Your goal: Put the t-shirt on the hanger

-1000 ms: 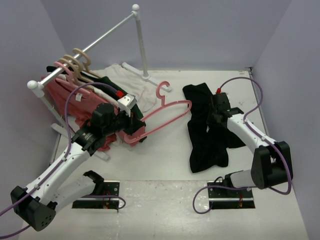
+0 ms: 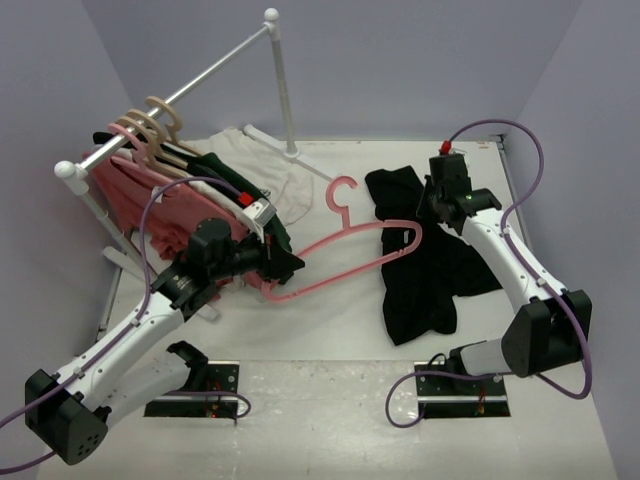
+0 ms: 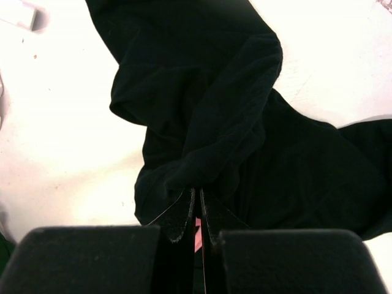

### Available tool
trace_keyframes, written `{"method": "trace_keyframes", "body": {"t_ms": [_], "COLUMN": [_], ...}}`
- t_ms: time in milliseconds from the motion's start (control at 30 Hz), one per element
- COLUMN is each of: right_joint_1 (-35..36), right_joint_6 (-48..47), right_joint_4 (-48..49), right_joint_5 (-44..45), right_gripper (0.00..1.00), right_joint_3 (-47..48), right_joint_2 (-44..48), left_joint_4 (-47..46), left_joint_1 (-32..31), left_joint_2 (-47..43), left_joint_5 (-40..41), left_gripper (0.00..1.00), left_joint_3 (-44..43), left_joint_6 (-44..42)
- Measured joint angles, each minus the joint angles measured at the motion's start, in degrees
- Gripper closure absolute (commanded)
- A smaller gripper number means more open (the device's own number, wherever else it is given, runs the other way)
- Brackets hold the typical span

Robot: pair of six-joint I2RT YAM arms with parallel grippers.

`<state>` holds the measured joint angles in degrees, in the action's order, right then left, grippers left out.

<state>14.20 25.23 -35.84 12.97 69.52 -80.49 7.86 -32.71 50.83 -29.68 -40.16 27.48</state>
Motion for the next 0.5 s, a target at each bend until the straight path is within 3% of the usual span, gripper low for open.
{"method": "trace_keyframes", "body": {"t_ms": [500], "right_joint_1": [0.02], "right_joint_6": [0.13], "right_joint_4": [-0.87], "right_joint_5": [1.73], "right_gripper": [1.0], "right_joint_3": [0.0], "right_joint_2": [-0.19], "left_joint_4": [3.8], "left_joint_1": [0.0], "left_joint_2": [-0.09], "left_joint_5": [2.48], "left_gripper": [1.0], "left_joint_3": [-2.1], "left_joint_6": [-2.16]}}
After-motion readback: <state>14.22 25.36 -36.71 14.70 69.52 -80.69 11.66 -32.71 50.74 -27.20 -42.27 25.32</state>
